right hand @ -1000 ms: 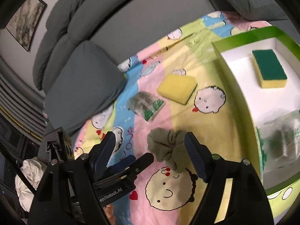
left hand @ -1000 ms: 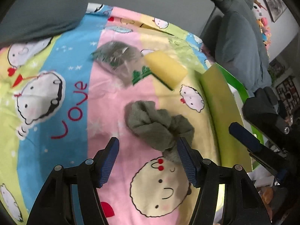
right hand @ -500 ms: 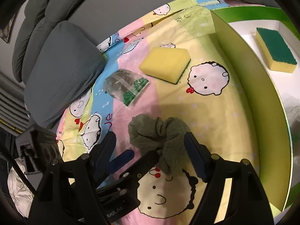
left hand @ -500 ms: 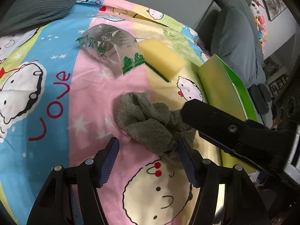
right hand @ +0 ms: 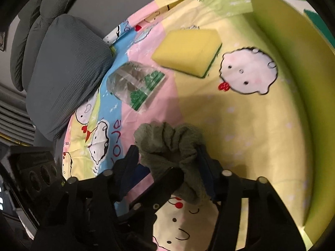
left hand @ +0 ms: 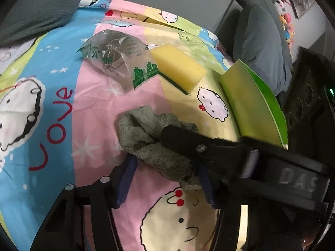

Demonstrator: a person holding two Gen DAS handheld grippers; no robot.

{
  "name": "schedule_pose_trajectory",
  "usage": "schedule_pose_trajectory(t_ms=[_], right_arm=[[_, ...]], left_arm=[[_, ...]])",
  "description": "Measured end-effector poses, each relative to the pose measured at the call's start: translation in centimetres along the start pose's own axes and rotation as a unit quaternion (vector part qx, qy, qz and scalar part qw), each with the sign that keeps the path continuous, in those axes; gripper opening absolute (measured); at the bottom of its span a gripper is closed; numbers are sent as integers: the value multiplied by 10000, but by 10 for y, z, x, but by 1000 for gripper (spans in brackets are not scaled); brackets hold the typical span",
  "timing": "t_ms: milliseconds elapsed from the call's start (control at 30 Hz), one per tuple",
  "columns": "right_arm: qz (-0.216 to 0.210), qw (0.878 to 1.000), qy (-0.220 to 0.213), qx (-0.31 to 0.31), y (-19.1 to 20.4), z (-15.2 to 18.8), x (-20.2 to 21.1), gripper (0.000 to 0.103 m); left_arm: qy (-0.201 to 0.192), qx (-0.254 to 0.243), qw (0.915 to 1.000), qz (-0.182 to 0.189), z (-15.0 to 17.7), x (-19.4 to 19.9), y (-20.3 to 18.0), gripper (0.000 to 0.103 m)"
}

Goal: Organize objects
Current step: 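Grasp the grey-green cloth with the right gripper and lift it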

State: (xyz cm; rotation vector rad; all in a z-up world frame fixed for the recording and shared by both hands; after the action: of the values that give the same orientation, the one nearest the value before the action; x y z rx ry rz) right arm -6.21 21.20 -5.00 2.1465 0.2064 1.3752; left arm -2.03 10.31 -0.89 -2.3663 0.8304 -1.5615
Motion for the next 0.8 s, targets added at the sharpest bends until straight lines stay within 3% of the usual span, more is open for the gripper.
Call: schedule_pose_trajectory(t_ms=[100,133,167,367,800], right_arm=[[-20,10000,52,17,2,2,-5,41],[-36,10000,52,50,4,2,-5,38],[-95,9999,74,90,6,2,-5,38],[-136,9996,-98,212,14,-1,-1,37],[-613,9883,-1118,836,49,-5,53,39]], left_arm=[[-33,-114,9999,46,-1,0,-2,45],[-28,-138,9998,125,0,1,-5,36],[-39,-167,9997,146,0,2,-6,33],[-246,-296,9993,39,-8,10,-11,32],[-1413,-846,9863,-98,-21,68,-35,32]])
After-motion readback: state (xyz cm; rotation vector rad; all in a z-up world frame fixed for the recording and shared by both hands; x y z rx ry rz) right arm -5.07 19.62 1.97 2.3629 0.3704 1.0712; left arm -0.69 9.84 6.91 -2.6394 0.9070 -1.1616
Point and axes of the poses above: each gripper's, at about its wrist camera, not at the fingertips, and x roughly against the way its jaws point, y to its left, z to its underside, the point moved 6 cm from there along -x, roughly the way its jaws point, and after that the axes turned 1 degree about x, right-handed, at the moved point
